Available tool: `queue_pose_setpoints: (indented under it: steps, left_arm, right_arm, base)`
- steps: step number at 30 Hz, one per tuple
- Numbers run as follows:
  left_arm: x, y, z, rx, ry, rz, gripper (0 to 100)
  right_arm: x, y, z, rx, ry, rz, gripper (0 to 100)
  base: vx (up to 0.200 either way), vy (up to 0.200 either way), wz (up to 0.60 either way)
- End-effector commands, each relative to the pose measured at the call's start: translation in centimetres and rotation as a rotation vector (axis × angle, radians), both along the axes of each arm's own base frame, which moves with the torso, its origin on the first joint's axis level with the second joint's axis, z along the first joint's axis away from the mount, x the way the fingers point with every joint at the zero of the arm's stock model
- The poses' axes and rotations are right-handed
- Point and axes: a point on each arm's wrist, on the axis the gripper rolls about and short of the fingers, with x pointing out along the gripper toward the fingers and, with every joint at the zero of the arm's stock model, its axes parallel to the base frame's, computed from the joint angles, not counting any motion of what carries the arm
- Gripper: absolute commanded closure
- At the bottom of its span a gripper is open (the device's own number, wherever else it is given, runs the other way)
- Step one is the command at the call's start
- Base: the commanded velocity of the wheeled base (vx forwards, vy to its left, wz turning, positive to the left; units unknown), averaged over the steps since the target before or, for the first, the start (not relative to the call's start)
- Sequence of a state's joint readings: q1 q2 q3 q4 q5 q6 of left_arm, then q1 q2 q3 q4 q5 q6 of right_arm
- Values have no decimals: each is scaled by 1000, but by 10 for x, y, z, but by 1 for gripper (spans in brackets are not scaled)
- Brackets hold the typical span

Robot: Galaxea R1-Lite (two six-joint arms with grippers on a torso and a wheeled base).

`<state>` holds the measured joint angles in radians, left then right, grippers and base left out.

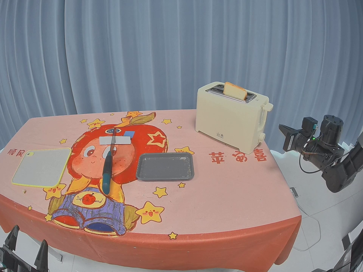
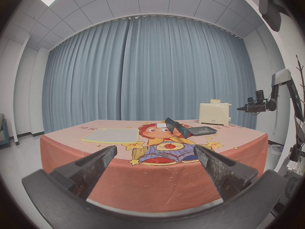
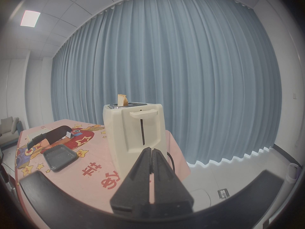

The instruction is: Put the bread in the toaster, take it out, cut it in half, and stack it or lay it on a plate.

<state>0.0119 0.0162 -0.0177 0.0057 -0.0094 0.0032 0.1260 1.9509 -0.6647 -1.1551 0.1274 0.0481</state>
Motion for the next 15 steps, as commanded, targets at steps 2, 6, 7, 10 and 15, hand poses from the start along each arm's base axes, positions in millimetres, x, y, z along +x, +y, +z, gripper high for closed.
queue_pose_setpoints:
  steps: [2,6,7,10,15]
  left_arm:
    - [0,0,-5,0,2,1,0]
    - [0,0,-5,0,2,1,0]
    - [0,0,-5,0,2,1,0]
    - [0,0,-5,0,2,1,0]
    - [0,0,-5,0,2,1,0]
  right_arm:
    - [15,2,-40,-6,39,43,100]
    - [16,2,-46,-10,47,50,100]
    - [17,2,-48,-11,51,55,100]
    - [19,2,-54,-14,64,77,100]
    - [19,2,-56,-16,70,90,100]
  base:
    - [0,0,0]
    - [0,0,0]
    - [0,0,0]
    - [0,0,0]
    - [0,0,0]
